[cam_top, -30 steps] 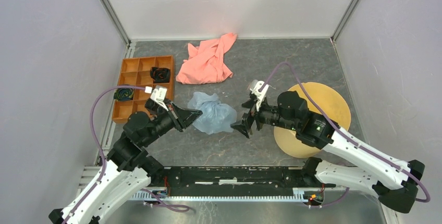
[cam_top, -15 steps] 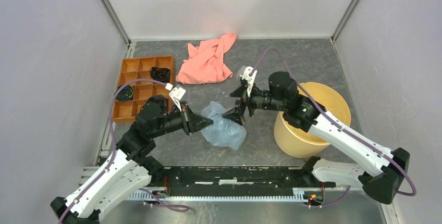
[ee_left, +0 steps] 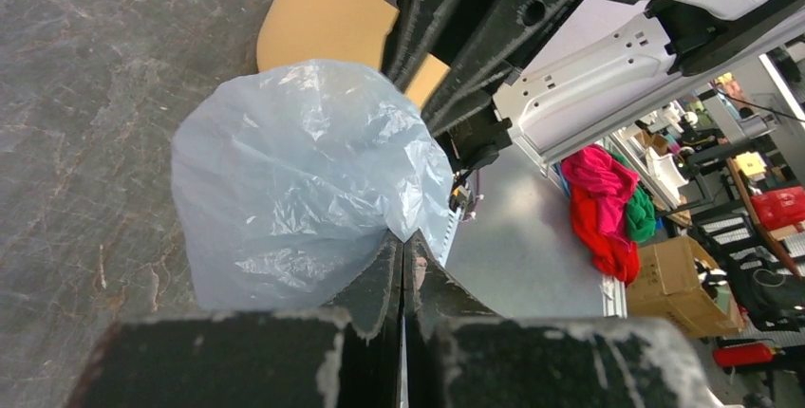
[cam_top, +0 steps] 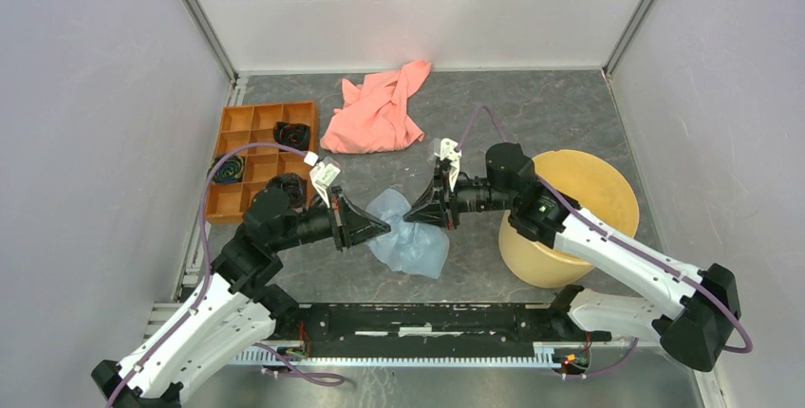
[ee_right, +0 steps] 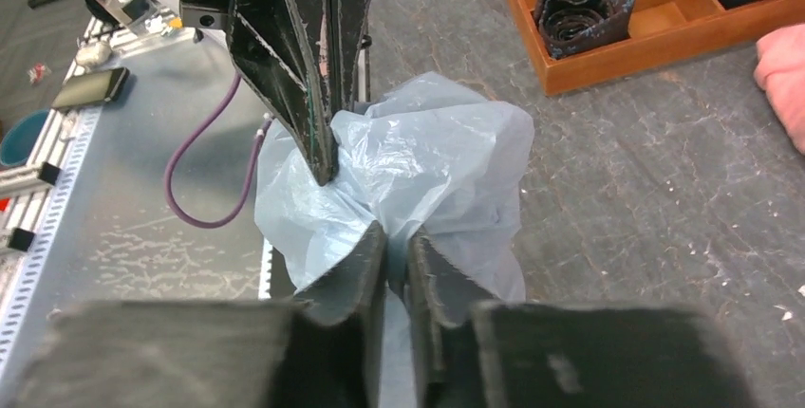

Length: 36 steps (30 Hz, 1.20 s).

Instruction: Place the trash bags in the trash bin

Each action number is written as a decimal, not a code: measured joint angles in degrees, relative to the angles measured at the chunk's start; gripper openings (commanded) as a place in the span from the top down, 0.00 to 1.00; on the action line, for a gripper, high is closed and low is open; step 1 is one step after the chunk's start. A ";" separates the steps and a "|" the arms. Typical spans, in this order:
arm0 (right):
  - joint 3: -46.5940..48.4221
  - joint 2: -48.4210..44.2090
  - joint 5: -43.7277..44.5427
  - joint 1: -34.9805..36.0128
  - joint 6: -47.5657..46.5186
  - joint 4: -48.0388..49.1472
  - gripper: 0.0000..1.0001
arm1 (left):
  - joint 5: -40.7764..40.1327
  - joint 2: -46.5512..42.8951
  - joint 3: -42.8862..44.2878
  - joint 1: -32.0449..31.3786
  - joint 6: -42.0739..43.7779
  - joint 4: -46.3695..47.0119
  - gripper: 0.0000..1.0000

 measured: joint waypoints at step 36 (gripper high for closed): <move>-12.02 -10.95 30.93 -0.70 39.50 24.37 0.95 | -12.50 -2.19 -12.79 -0.02 -28.35 25.09 0.97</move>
